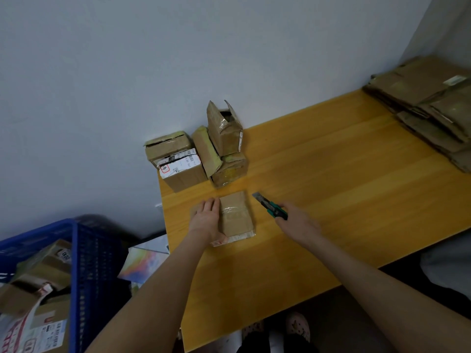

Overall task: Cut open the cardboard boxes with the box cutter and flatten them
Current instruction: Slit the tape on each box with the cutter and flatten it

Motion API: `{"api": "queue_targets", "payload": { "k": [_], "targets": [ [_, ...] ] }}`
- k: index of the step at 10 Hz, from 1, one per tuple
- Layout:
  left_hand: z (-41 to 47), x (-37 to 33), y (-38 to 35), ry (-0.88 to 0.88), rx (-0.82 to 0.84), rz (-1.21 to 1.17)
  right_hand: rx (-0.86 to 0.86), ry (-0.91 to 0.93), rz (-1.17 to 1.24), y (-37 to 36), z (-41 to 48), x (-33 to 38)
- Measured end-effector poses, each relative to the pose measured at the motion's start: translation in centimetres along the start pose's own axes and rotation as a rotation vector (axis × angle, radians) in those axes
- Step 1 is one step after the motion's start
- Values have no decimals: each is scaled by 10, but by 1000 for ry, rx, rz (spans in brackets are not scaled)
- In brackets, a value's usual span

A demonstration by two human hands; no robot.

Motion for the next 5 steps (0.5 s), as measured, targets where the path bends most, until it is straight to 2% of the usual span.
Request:
{"api": "queue_targets", "payload": {
  "k": [1, 5],
  "targets": [
    [1, 0, 0, 1, 2, 4, -36, 21, -114, 3, -2, 4],
    [2, 0, 1, 4, -10, -26, 3, 58, -194, 1, 2, 16]
  ]
}}
Point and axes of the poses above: each hand's wrist, its own z-axis towards the middle knuckle, its own y-axis out of the back of the hand, x = y × z, the point moved 7 cm from there along z, towards the middle knuckle, and after that the axes turned 13 degrees about -y, right-handed, at the moved point
